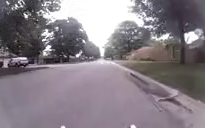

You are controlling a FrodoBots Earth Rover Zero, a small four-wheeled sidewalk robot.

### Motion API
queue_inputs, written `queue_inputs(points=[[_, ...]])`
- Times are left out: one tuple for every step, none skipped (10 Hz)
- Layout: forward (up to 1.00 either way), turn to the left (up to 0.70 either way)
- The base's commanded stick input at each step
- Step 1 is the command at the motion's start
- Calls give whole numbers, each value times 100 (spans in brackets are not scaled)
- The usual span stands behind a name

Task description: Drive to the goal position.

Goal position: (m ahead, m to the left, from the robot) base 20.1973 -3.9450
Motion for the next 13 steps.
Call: queue_inputs(points=[[100,0],[100,0],[100,0],[100,0],[100,0],[100,0],[100,0],[100,0],[100,-1],[100,-4],[100,-24],[100,-8],[100,-4]])
